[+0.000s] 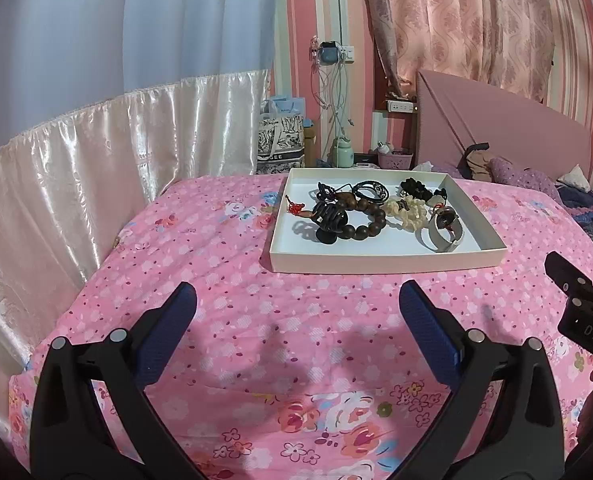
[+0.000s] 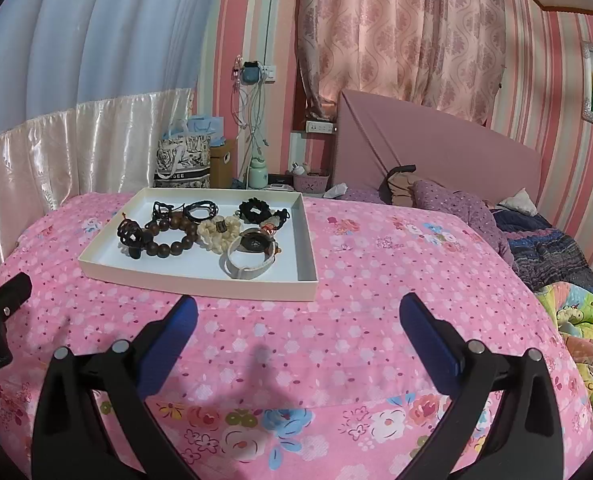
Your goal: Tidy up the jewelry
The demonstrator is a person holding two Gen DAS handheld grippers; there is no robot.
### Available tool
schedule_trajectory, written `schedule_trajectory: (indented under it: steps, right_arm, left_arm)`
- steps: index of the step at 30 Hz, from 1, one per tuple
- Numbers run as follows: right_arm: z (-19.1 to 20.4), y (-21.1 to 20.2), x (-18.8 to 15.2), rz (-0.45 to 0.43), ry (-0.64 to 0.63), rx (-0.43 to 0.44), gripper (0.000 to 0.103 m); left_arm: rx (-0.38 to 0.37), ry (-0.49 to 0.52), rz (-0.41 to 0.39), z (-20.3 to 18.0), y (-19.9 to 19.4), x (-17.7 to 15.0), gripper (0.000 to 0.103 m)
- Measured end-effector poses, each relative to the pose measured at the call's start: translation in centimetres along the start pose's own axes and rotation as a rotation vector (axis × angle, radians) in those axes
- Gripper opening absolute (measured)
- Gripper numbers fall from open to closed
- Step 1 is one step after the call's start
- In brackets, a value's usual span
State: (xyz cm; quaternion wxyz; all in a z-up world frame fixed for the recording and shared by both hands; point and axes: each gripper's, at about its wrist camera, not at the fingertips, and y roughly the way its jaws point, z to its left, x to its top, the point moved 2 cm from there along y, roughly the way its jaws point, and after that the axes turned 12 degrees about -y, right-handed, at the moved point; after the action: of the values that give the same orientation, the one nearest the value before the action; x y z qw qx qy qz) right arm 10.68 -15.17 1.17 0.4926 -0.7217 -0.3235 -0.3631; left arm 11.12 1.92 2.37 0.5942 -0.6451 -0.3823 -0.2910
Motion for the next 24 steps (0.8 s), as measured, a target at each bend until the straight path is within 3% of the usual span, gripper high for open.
schedule_trajectory:
  steps: [24]
  right_arm:
    - [-0.1, 0.03, -0.03, 0.001, 0.003, -0.003, 0.101]
  left_arm:
    - [-0.005, -0.005, 0.012, -0.02, 0.25, -0.15, 0.1]
